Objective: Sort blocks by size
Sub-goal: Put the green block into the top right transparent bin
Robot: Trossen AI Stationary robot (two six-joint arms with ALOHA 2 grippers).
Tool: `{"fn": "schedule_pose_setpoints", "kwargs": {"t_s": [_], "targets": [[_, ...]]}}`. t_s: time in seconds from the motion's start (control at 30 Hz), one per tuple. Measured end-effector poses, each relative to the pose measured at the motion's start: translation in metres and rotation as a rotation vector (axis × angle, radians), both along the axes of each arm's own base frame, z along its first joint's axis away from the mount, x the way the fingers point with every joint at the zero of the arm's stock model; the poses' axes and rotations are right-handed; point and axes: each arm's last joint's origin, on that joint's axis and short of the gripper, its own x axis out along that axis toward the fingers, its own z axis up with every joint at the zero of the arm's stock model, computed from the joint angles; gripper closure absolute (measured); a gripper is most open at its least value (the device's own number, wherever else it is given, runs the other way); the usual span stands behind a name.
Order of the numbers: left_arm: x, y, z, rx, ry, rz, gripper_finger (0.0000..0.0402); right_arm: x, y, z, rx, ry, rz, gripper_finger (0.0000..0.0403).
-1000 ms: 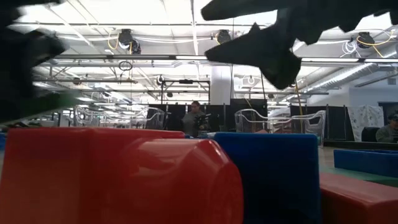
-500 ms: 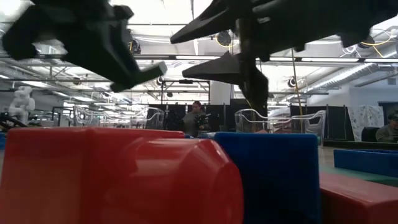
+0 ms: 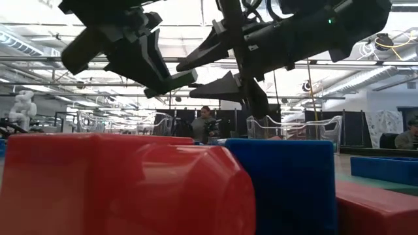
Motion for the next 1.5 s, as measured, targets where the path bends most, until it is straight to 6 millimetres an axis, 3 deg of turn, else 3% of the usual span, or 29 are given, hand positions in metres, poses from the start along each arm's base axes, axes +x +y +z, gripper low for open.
{"fn": "schedule_pose_setpoints", "kwargs": {"t_s": [0.13,0.37,0.6,0.83,1.03,1.23,1.4,1.5], "targets": [[0.002,0.004,0.0,0.003,0.006,-0.002,0.0294,0.0,0.0,0.0,-0.003,0.004,0.001,0.0242],[0.005,0.011,0.0,0.017,0.017,0.017,0.0291,0.0,-0.001,0.0,-0.034,0.008,0.002,0.0369],[0.007,0.014,0.0,0.006,0.001,0.035,0.0244,0.001,-0.006,0.003,-0.107,0.016,0.012,0.037],[-0.001,0.019,0.008,-0.025,-0.024,0.126,0.0237,-0.008,-0.029,0.03,-0.185,0.073,-0.018,0.037],[-0.025,0.028,0.032,-0.116,-0.023,0.216,0.0236,-0.034,-0.064,0.058,-0.313,0.241,-0.229,0.037],[-0.048,0.034,0.054,-0.172,-0.008,0.234,0.0236,-0.073,-0.096,0.081,-0.429,0.446,-0.421,0.0369],[-0.062,0.032,0.061,-0.174,0.004,0.237,0.0235,-0.102,-0.131,0.083,-0.414,0.632,-0.564,0.0368],[-0.07,0.031,0.06,-0.167,0.051,0.256,0.0235,-0.11,-0.154,0.081,-0.415,0.698,-0.663,0.0368]]}}
